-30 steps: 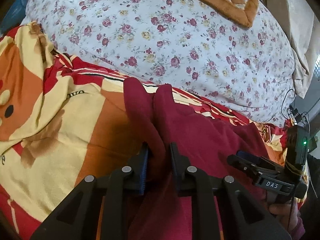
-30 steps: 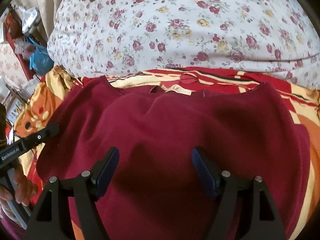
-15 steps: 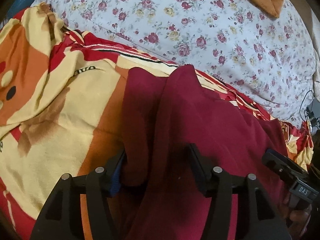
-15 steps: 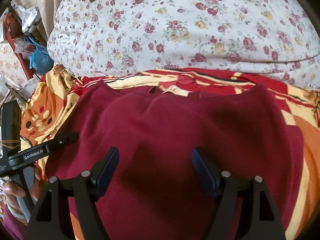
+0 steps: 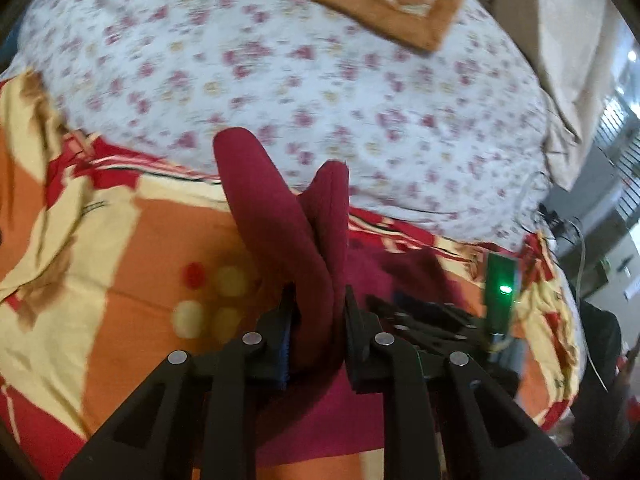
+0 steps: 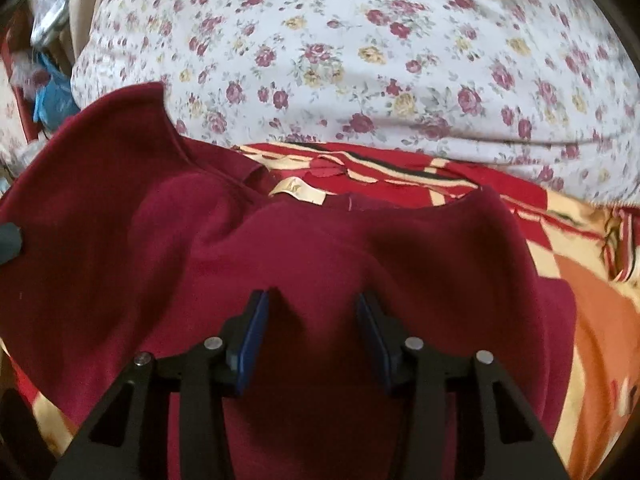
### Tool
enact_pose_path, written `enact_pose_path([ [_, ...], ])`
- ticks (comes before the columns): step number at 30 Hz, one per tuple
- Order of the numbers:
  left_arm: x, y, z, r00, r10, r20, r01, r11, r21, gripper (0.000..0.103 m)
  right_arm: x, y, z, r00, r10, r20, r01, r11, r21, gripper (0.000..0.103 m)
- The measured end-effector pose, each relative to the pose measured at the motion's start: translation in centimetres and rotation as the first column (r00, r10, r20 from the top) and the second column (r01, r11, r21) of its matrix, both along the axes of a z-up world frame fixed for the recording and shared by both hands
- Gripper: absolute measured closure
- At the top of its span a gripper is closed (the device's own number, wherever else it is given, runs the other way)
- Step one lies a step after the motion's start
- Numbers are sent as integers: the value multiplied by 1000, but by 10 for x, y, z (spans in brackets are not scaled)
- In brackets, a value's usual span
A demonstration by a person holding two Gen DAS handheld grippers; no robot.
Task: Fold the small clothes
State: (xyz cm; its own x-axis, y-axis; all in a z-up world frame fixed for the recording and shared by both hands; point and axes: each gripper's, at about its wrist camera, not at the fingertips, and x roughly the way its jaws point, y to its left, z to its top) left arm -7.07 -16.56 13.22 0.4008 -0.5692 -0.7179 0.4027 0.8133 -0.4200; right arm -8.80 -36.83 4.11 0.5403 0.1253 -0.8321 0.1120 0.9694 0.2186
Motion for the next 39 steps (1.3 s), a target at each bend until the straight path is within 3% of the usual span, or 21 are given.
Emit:
enact_pose_path([
  [2,-3,-22,5,999,-37,12,37,999,13,95,-1,-10,1,1000,-29,2,29,996,83,54],
  [5,-9,-53,4,996,-91,16,90,995,34,95,-9,-41,3,994,-113,2,107,950,292,48],
  [7,-12,-68,-1,993,-118,10,117,992,51,95,-18,-65,1,980,-200,18,170,873,457,36],
  [9,-16,-86,-11,989,-146,-9,146,987,71,95,-28,-89,-9,959,-284,17,213,756,619,31],
  [13,-23,-102,-31,984,-165,-63,169,982,80,95,-34,-104,-21,945,-327,0,221,639,737,30],
  [18,-29,-112,-51,974,-196,-113,205,976,74,95,-39,-109,-25,938,-346,39,171,556,814,20],
  [21,-32,-110,-48,969,-212,-129,219,975,36,94,-33,-107,-22,948,-317,36,162,575,802,19],
  [26,-41,-95,-36,959,-249,-138,255,967,24,89,-16,-87,-9,983,-185,2,135,726,674,16],
  [29,-48,-76,-21,962,-248,-115,251,968,18,87,-14,-78,-8,991,-137,-4,110,779,618,16],
  [32,-43,-53,-13,975,-201,-97,203,979,12,75,-14,-72,-7,992,-124,12,94,808,582,18],
  [34,-32,-37,-14,984,-149,-99,151,989,12,69,-13,-65,-6,994,-99,37,62,828,558,34],
  [36,-17,-23,-21,991,-74,-116,76,997,18,69,-12,-57,-6,996,-71,57,30,848,530,71],
  [39,1,-13,-34,989,-11,-151,14,1000,17,69,-19,-60,1,993,-79,86,22,845,534,81],
])
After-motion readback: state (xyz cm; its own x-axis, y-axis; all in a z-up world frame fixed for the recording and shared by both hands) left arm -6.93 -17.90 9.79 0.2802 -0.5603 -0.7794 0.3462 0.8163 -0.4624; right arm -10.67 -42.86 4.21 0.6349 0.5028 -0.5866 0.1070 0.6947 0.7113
